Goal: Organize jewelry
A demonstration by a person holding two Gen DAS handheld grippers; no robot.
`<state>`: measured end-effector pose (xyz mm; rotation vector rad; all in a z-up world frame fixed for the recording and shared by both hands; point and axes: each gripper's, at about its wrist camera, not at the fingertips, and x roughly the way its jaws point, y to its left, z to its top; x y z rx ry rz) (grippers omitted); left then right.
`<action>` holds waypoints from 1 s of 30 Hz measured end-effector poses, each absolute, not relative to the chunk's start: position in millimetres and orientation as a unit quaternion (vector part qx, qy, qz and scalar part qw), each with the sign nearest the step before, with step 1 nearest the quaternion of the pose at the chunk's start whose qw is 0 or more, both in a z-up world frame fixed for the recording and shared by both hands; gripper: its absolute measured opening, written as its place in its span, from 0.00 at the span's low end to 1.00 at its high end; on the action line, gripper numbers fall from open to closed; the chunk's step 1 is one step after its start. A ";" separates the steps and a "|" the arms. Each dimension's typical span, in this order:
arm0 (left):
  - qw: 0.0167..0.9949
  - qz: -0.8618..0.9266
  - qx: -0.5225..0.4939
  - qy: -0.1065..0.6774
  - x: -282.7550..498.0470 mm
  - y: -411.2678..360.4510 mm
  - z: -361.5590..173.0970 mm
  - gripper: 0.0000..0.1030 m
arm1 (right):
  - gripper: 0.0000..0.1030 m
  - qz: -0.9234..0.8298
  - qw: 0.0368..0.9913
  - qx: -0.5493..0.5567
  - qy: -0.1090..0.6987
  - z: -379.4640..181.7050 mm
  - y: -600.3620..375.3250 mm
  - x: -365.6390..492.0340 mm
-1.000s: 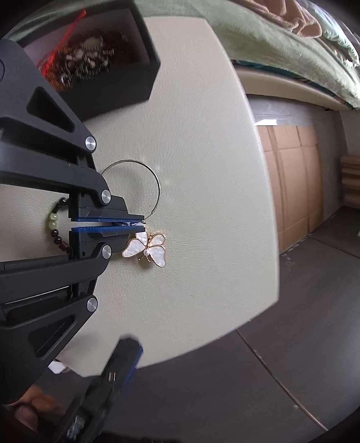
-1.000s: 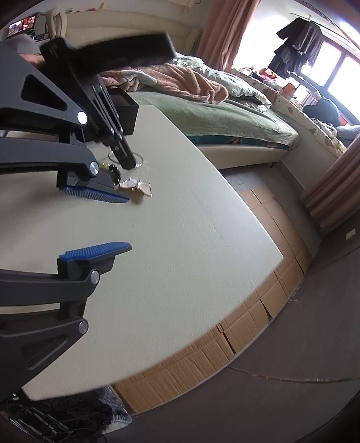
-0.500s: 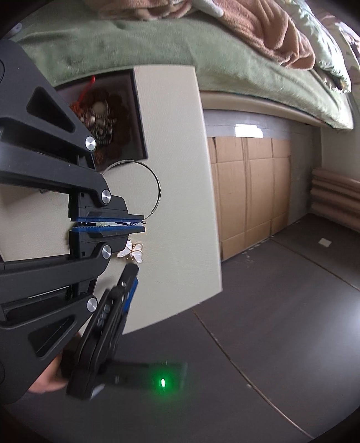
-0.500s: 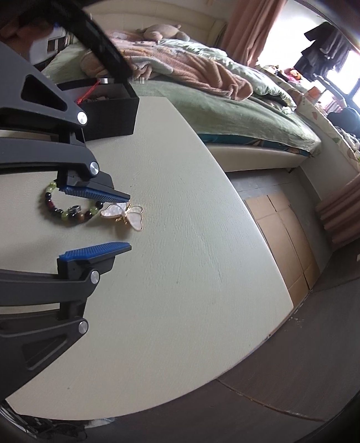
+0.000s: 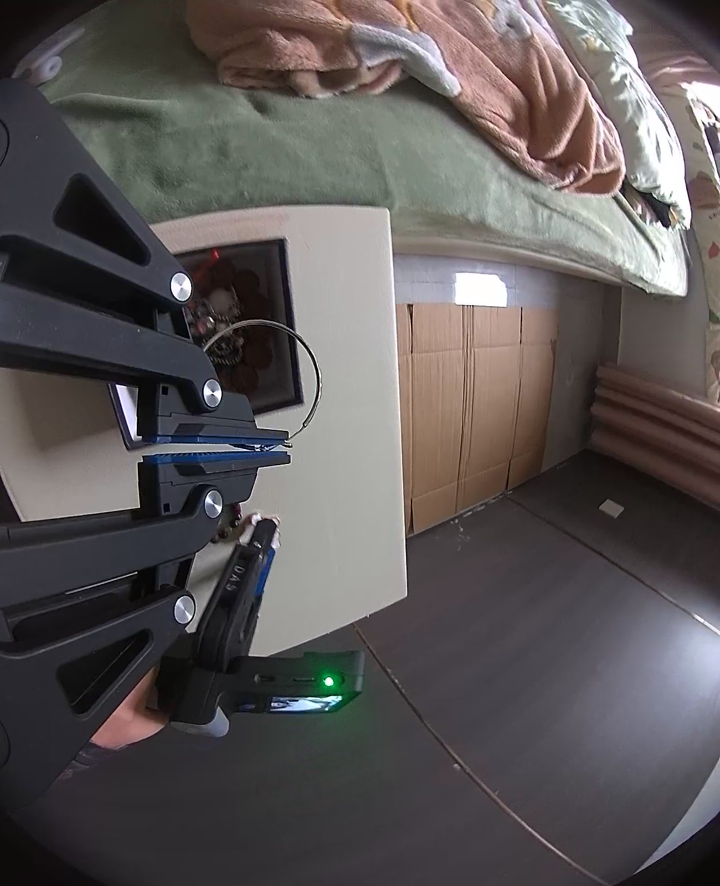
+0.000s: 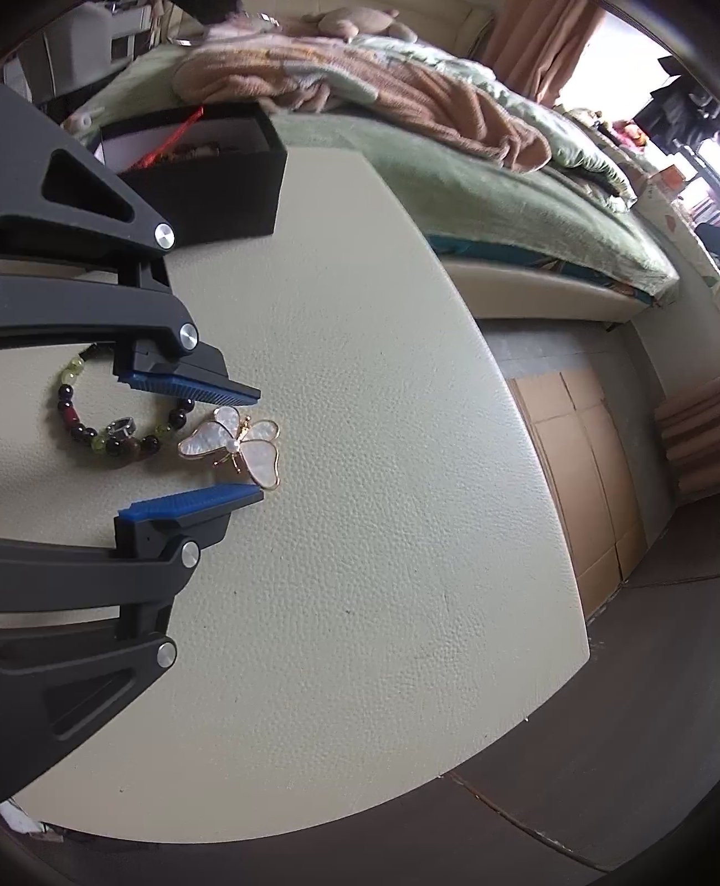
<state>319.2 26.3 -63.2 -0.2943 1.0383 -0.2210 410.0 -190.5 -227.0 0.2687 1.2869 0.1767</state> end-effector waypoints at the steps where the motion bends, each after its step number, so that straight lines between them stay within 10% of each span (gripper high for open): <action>1: 0.852 -0.103 -0.142 0.494 317.0 28.8 -64.2 0.03 | 0.25 0.077 0.789 0.117 0.598 -227.0 -187.7 410.9; 8: 0.847 -0.090 -0.159 0.499 308.5 47.2 -78.3 0.08 | 0.11 0.081 0.795 0.114 0.591 -219.9 -186.7 410.9; 12: 0.853 -0.076 -0.168 0.488 302.0 57.8 -81.8 0.60 | 0.11 0.095 0.802 0.119 0.578 -205.7 -185.6 402.0; 30: 0.862 -0.028 -0.200 0.465 279.6 104.5 -85.5 0.78 | 0.11 0.214 0.814 0.119 0.526 -130.2 -125.0 357.1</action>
